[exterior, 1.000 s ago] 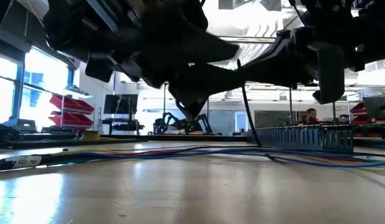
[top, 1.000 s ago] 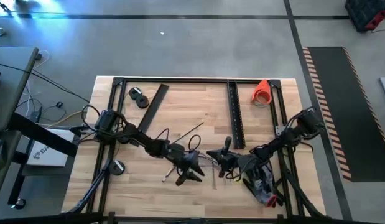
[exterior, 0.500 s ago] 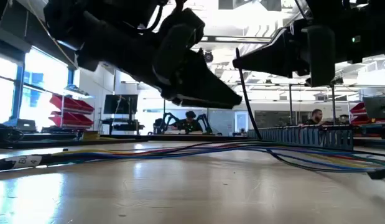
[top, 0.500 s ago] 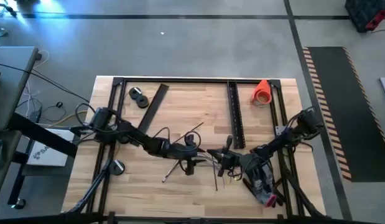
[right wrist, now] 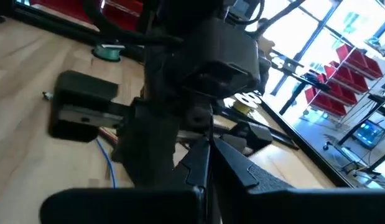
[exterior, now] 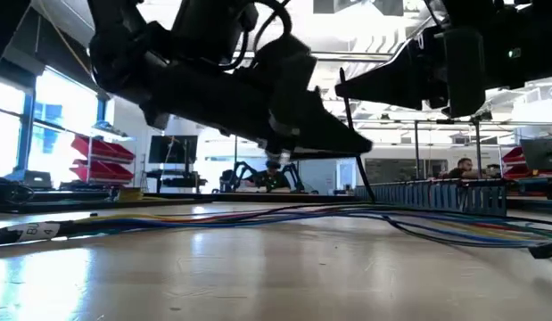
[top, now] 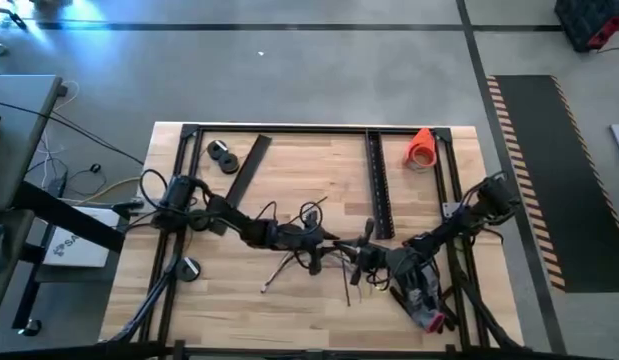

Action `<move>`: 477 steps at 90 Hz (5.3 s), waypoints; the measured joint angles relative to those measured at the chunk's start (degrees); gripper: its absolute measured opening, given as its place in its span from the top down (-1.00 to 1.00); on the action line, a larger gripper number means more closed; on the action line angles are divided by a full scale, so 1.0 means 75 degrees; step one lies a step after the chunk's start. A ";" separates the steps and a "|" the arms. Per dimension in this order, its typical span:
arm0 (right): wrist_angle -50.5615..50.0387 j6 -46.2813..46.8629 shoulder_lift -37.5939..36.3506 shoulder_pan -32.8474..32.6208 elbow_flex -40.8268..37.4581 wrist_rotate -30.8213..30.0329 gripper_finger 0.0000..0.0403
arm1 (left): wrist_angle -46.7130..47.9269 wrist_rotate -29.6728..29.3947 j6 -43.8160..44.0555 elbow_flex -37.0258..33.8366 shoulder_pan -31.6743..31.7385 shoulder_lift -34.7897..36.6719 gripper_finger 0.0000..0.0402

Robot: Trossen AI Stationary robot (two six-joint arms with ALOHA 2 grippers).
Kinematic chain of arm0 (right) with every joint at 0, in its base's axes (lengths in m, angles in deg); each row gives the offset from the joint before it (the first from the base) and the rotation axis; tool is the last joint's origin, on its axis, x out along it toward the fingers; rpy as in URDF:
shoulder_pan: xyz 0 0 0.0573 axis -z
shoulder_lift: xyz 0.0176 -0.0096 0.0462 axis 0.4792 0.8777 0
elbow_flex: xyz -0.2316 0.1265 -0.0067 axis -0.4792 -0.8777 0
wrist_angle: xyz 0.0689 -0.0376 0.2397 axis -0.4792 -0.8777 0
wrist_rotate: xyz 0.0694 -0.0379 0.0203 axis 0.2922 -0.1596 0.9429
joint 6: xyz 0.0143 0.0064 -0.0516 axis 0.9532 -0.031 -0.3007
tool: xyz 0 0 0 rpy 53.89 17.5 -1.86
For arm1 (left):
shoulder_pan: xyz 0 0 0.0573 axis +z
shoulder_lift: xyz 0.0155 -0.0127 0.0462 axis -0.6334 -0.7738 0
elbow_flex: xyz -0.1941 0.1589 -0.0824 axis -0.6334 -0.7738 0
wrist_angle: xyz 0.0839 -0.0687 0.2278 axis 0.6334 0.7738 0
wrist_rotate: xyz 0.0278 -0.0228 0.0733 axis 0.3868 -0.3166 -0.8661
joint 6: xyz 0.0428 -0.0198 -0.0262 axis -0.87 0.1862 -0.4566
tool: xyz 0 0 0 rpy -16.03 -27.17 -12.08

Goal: Ziptie cables
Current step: Wrap the left black zip tie on the cables

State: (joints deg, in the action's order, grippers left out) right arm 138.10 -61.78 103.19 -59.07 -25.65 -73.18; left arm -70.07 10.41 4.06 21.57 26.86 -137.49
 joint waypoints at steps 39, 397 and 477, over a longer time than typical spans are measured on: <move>-0.0546 0.0508 -0.0031 -0.0015 0.0000 0.0002 0.82 | 0.0419 0.0031 -0.0203 0.0036 -0.0013 0.0002 1.00; -0.4674 0.7015 -0.0289 0.0551 0.0609 0.0134 1.00 | 0.4980 0.3457 -0.6643 0.2749 -0.1252 -0.1331 0.35; -0.4615 0.7003 -0.0289 0.0521 0.0606 0.0139 1.00 | 0.5086 0.3359 -0.5686 0.3204 -0.1190 -0.1704 0.99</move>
State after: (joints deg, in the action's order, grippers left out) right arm 103.48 -9.25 101.02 -55.16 -21.10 -72.14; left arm -31.92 35.60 -38.58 45.59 17.93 -150.27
